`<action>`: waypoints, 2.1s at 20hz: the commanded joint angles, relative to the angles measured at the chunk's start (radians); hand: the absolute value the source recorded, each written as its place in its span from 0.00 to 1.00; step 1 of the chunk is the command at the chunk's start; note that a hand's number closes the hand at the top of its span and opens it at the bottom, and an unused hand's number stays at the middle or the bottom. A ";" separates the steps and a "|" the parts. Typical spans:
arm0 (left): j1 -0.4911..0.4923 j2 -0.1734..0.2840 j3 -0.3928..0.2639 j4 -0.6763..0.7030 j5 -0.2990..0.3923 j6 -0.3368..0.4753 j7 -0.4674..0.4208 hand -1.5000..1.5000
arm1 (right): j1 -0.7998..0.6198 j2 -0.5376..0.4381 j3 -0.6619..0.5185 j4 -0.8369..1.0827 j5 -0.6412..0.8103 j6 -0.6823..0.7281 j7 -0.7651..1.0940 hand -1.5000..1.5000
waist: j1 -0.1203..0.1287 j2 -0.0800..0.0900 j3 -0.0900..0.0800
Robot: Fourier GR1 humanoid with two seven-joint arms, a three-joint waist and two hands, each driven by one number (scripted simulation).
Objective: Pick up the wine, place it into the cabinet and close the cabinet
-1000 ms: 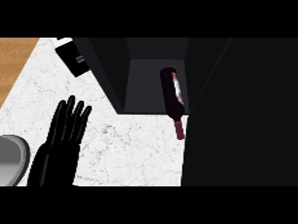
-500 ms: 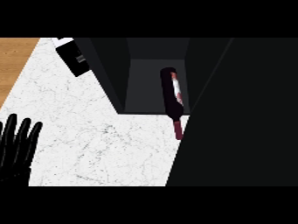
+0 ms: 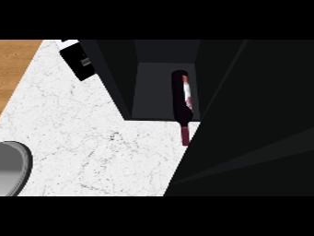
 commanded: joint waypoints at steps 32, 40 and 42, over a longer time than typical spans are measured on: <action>0.044 -0.037 0.290 0.026 0.107 -0.310 0.248 0.00 | -0.974 -0.035 -0.355 1.054 -0.020 -0.326 -0.297 1.00 | -0.014 0.011 0.002; -0.074 -0.064 0.218 0.043 0.054 -0.243 0.282 0.00 | -1.015 -0.089 -0.423 1.234 -0.040 -0.241 -0.433 1.00 | -0.011 0.019 0.001; -0.081 -0.101 0.154 0.043 0.018 -0.209 0.280 0.00 | -0.980 -0.114 -0.405 1.221 -0.024 -0.234 -0.451 1.00 | -0.022 0.020 0.001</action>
